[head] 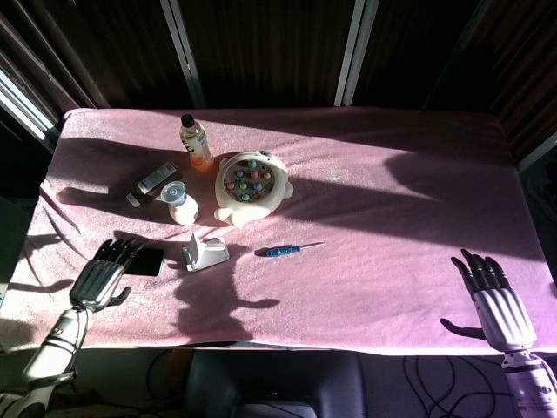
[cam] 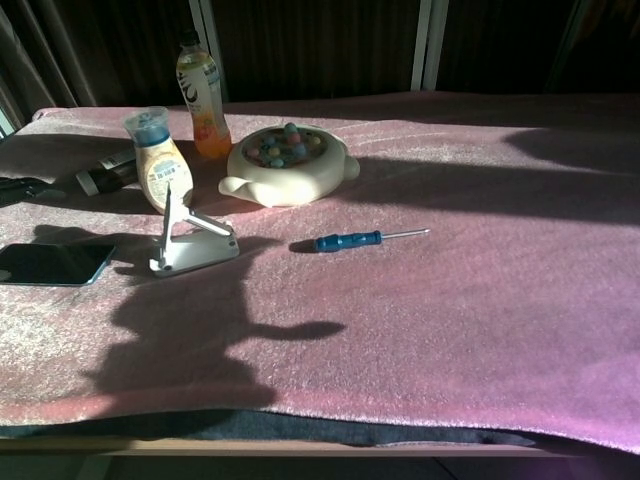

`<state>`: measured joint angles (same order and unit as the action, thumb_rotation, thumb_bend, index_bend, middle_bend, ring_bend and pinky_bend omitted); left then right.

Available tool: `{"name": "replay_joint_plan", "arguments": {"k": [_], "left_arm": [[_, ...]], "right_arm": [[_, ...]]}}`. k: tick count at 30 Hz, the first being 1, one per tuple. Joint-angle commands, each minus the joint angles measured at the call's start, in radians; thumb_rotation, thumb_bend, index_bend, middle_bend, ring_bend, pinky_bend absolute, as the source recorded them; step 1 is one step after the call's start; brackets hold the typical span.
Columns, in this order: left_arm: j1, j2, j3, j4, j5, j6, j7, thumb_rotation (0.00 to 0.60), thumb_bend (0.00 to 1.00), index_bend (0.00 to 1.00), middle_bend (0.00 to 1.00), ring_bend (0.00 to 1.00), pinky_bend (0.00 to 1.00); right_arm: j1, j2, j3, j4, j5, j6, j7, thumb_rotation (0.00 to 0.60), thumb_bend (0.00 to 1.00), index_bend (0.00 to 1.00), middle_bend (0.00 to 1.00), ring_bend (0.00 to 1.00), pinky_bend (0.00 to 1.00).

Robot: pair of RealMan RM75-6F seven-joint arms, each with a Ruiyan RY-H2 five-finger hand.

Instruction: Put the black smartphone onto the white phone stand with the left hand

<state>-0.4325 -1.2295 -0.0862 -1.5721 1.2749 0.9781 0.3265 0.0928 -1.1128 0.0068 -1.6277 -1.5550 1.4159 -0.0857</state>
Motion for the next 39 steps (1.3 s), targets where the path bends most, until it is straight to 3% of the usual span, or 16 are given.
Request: {"name": "replay_joint_plan", "arguments": {"k": [1, 10, 21, 29, 35, 39], "left_arm": [[-0.059, -0.075, -0.012, 0.06, -0.124, -0.063, 0.134, 0.6, 0.34, 0.0, 0.01, 0.0, 0.0], [-0.118, -0.141, -0.016, 0.133, -0.283, -0.12, 0.209, 0.6, 0.34, 0.0, 0.02, 0.0, 0.0], [-0.173, -0.143, 0.0, 0.181, -0.364, -0.176, 0.218, 0.6, 0.34, 0.08, 0.15, 0.0, 0.0], [-0.199, -0.152, 0.015, 0.216, -0.402, -0.197, 0.213, 0.6, 0.34, 0.11, 0.17, 0.0, 0.0], [-0.212, -0.163, 0.03, 0.243, -0.415, -0.209, 0.203, 0.6, 0.34, 0.24, 0.26, 0.02, 0.0], [-0.219, -0.173, 0.036, 0.268, -0.414, -0.218, 0.189, 0.6, 0.34, 0.36, 0.38, 0.1, 0.0]], "right_arm": [[-0.001, 0.004, 0.001, -0.004, 0.0, 0.004, 0.009, 0.6, 0.15, 0.0, 0.0, 0.0, 0.0], [-0.004, 0.012, 0.0, -0.001, 0.001, 0.009, 0.027, 0.6, 0.15, 0.0, 0.0, 0.0, 0.0], [-0.003, 0.01, 0.001, -0.006, 0.012, 0.003, 0.011, 0.6, 0.15, 0.0, 0.0, 0.0, 0.0], [-0.001, 0.009, 0.002, -0.008, 0.016, -0.002, 0.004, 0.6, 0.15, 0.0, 0.0, 0.0, 0.0], [-0.001, 0.011, 0.002, -0.007, 0.017, -0.001, 0.009, 0.6, 0.15, 0.0, 0.0, 0.0, 0.0], [-0.001, 0.01, 0.001, -0.007, 0.017, -0.002, 0.007, 0.6, 0.15, 0.0, 0.0, 0.0, 0.0]]}}
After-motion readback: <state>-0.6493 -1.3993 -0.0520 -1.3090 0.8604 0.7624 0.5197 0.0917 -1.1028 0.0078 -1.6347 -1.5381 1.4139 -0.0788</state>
